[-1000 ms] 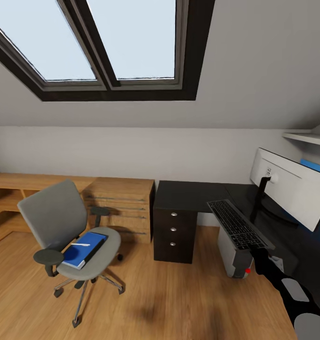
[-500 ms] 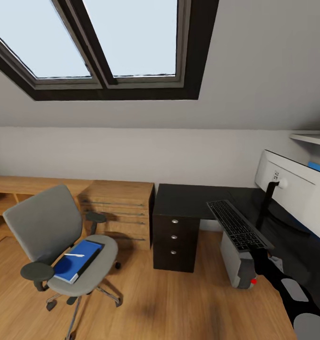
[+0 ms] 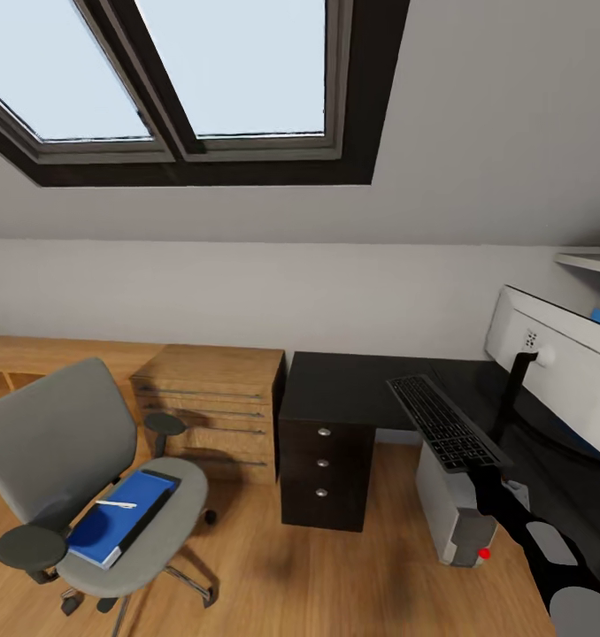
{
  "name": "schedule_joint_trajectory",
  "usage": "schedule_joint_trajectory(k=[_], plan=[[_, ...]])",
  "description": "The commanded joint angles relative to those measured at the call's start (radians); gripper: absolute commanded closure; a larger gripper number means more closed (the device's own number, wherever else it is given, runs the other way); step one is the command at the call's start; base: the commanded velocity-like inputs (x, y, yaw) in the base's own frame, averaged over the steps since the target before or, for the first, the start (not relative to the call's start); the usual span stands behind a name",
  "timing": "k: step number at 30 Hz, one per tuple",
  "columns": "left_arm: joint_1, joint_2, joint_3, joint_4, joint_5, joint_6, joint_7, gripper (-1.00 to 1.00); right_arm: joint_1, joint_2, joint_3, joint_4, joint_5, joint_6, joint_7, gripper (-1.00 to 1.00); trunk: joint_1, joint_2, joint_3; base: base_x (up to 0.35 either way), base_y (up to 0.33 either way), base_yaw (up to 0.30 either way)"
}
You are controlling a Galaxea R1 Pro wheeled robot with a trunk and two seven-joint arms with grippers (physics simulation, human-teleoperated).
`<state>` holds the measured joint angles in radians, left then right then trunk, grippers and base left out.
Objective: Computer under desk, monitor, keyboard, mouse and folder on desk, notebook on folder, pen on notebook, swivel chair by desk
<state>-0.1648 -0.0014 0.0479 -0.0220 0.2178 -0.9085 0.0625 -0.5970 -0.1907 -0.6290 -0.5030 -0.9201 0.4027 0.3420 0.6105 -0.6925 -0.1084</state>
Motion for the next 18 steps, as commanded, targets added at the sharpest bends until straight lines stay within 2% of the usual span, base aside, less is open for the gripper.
schedule_joint_trajectory(k=[1, 12, 18], plan=[[-0.001, 0.000, 0.004, 0.000, -0.009, -0.003, 0.007, -1.00, -0.001, 0.000, -0.006, 0.001, -0.006, 0.010, 0.003, 1.00, 0.000, -0.001, -0.002, 0.076, -0.046, 0.000], [-0.001, 0.000, 0.004, 0.000, -0.009, -0.003, 0.005, -1.00, -0.001, 0.004, -0.006, 0.001, -0.006, 0.008, 0.004, 1.00, 0.000, -0.001, -0.002, 0.018, -0.011, -0.002], [-0.001, 0.000, 0.004, 0.001, -0.009, -0.003, 0.005, -1.00, -0.001, 0.005, -0.006, 0.001, -0.005, 0.007, 0.003, 1.00, 0.000, -0.001, -0.007, 0.001, 0.000, -0.105]])
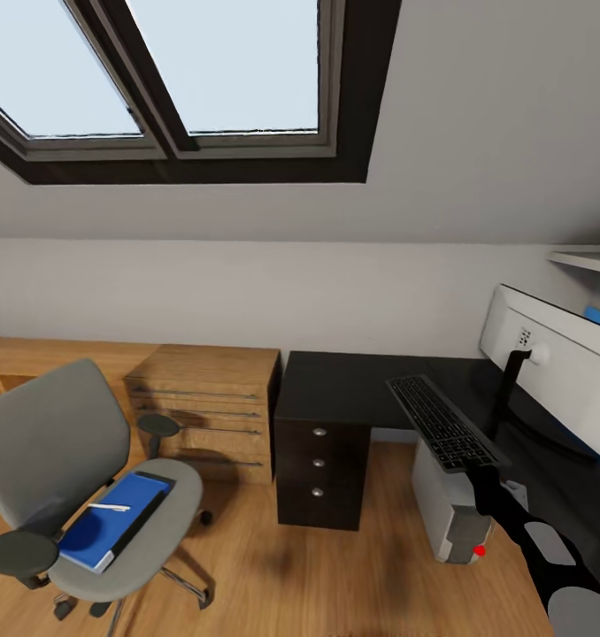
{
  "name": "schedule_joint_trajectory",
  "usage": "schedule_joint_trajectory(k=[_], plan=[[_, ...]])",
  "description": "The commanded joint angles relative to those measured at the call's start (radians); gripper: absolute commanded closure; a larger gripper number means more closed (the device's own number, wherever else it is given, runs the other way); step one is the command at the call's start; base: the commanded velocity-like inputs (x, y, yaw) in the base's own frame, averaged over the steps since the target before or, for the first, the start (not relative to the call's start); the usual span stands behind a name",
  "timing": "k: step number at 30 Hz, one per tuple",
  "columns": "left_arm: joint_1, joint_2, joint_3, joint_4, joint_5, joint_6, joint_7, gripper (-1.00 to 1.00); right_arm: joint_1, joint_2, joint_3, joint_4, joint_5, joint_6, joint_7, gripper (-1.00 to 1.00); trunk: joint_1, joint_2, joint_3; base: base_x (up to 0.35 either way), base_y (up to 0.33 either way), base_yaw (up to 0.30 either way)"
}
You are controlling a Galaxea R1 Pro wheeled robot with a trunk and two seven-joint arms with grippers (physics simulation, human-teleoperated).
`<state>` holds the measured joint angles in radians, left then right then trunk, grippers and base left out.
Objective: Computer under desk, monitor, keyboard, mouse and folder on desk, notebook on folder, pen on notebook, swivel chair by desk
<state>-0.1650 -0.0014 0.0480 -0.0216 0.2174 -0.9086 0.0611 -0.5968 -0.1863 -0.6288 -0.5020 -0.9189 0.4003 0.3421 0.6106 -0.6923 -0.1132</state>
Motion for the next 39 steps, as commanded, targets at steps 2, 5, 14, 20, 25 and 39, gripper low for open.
schedule_joint_trajectory(k=[2, 5, 14, 20, 25, 39], plan=[[-0.001, 0.000, 0.004, 0.000, -0.009, -0.003, 0.006, -1.00, -0.001, 0.001, -0.006, 0.000, -0.007, 0.010, 0.004, 1.00, 0.000, -0.001, -0.003, 0.000, 0.000, -0.109], [-0.001, 0.000, 0.004, 0.000, -0.009, -0.003, 0.006, -1.00, -0.001, 0.000, -0.006, -0.001, -0.007, 0.012, 0.004, 1.00, 0.000, -0.001, -0.004, 0.000, 0.000, -0.048], [-0.001, 0.000, 0.004, 0.000, -0.009, -0.003, 0.006, -1.00, -0.001, 0.000, -0.006, -0.001, -0.007, 0.014, 0.004, 1.00, 0.000, -0.001, -0.005, 0.000, 0.000, -0.009], [-0.001, 0.000, 0.004, 0.000, -0.009, -0.003, 0.007, -1.00, -0.001, -0.001, -0.006, -0.001, -0.006, 0.015, 0.003, 1.00, 0.000, -0.001, -0.005, 0.000, 0.000, 0.000], [-0.001, 0.000, 0.004, 0.000, -0.009, -0.003, 0.007, -1.00, -0.001, -0.001, -0.006, -0.001, -0.007, 0.016, 0.003, 1.00, 0.000, -0.001, -0.005, 0.000, 0.000, 0.000], [-0.001, 0.000, 0.004, 0.000, -0.009, -0.002, 0.006, -1.00, -0.001, 0.001, -0.006, 0.046, -0.006, 0.011, 0.005, 1.00, 0.000, -0.001, -0.005, 0.201, 0.000, 0.000]])
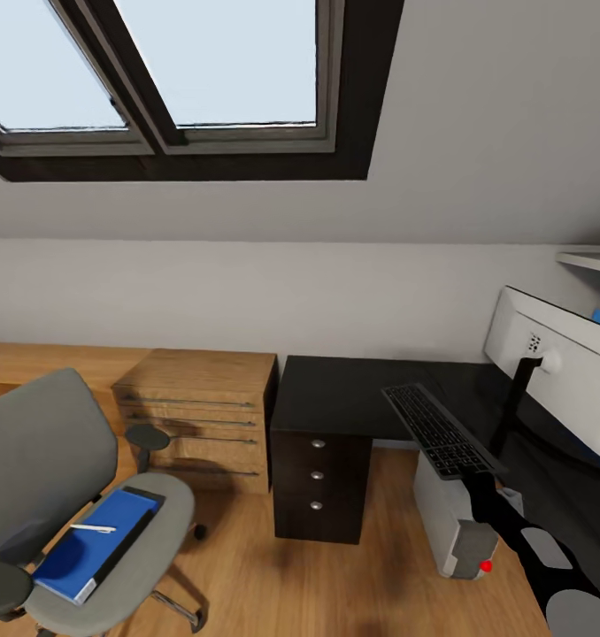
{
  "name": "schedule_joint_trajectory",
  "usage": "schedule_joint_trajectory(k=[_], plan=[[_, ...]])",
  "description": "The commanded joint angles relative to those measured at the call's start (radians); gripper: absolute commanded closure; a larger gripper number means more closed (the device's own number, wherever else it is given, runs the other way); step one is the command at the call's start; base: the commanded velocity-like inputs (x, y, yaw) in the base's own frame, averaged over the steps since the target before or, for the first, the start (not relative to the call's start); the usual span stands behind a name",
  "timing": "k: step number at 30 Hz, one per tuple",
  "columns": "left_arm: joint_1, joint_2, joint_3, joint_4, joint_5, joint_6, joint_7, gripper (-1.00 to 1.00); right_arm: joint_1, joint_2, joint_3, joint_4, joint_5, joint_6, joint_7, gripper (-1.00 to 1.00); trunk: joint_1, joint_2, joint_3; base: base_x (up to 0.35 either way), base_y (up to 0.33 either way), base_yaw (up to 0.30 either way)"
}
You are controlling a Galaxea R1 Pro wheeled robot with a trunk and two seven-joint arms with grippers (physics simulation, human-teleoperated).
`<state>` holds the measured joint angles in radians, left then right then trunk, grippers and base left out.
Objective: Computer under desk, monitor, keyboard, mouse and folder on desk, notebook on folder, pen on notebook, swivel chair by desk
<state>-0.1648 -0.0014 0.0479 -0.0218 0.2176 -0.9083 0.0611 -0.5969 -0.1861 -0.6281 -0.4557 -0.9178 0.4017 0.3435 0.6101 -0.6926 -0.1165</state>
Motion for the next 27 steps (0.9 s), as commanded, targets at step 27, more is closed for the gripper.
schedule_joint_trajectory(k=[27], plan=[[-0.001, 0.000, 0.004, 0.000, -0.009, -0.001, 0.007, -1.00, -0.001, 0.000, -0.007, 0.002, -0.006, 0.009, 0.003, 1.00, 0.001, -0.001, -0.002, 0.167, 0.000, 0.000]])
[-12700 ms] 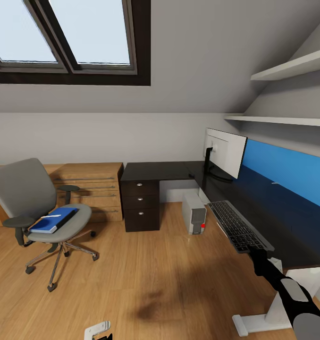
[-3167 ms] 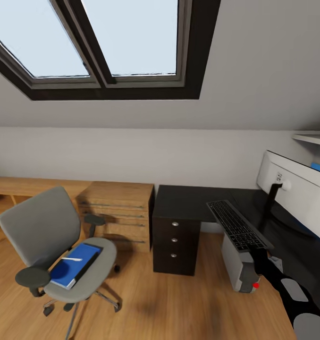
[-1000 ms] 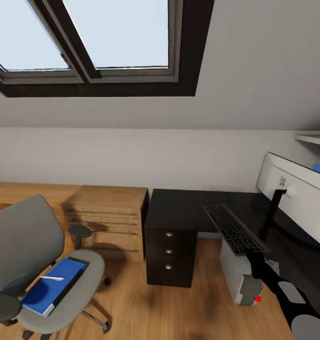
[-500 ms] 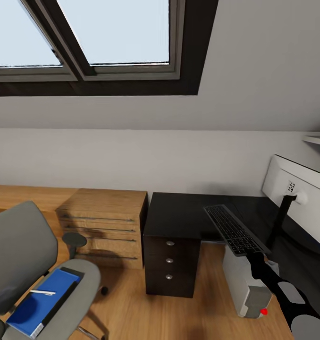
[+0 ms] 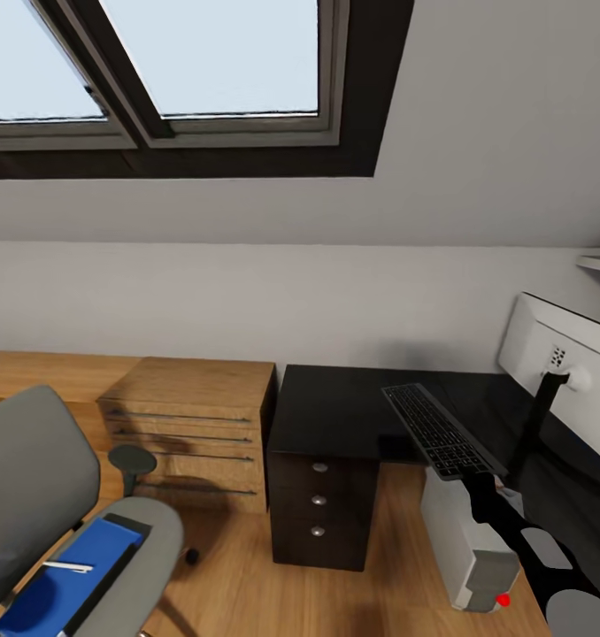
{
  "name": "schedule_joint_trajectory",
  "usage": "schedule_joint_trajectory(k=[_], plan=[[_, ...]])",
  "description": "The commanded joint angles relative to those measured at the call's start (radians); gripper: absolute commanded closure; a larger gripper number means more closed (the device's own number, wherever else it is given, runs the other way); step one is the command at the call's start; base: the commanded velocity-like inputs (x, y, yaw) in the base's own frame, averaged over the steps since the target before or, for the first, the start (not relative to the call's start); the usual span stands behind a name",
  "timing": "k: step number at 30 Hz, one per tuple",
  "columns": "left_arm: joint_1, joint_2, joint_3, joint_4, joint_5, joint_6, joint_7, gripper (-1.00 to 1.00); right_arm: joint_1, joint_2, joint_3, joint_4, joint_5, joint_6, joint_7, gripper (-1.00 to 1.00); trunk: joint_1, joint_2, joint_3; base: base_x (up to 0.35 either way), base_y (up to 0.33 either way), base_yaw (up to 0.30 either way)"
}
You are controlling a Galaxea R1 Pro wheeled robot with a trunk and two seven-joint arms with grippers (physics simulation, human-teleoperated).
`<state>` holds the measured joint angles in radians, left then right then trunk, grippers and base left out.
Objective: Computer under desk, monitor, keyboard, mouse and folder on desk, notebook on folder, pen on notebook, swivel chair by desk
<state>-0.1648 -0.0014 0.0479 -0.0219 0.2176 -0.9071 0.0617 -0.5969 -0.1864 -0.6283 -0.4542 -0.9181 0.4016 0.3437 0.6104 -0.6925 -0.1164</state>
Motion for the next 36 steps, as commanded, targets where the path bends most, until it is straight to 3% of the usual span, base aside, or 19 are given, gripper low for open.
schedule_joint_trajectory(k=[1, 17, 26, 36], plan=[[-0.001, 0.000, 0.004, 0.001, -0.009, -0.003, 0.006, -1.00, -0.001, 0.001, -0.007, 0.000, -0.005, 0.009, 0.003, 1.00, 0.000, -0.001, -0.002, 0.100, 0.000, 0.000], [0.001, 0.000, 0.004, 0.002, -0.009, -0.004, 0.007, -1.00, -0.001, 0.001, -0.007, 0.001, -0.007, 0.008, 0.003, 1.00, 0.000, -0.001, -0.002, 0.017, 0.000, 0.000], [0.107, 0.011, 0.004, 0.002, -0.009, -0.012, 0.006, -1.00, -0.001, 0.001, -0.007, 0.000, -0.008, 0.005, 0.004, 1.00, 0.000, -0.001, -0.002, 0.000, 0.000, -0.094], [0.121, 0.012, 0.004, 0.001, -0.009, -0.014, 0.007, -1.00, -0.001, 0.002, -0.007, 0.002, -0.009, 0.004, 0.003, 1.00, 0.000, -0.001, -0.002, 0.000, 0.000, -0.221]])
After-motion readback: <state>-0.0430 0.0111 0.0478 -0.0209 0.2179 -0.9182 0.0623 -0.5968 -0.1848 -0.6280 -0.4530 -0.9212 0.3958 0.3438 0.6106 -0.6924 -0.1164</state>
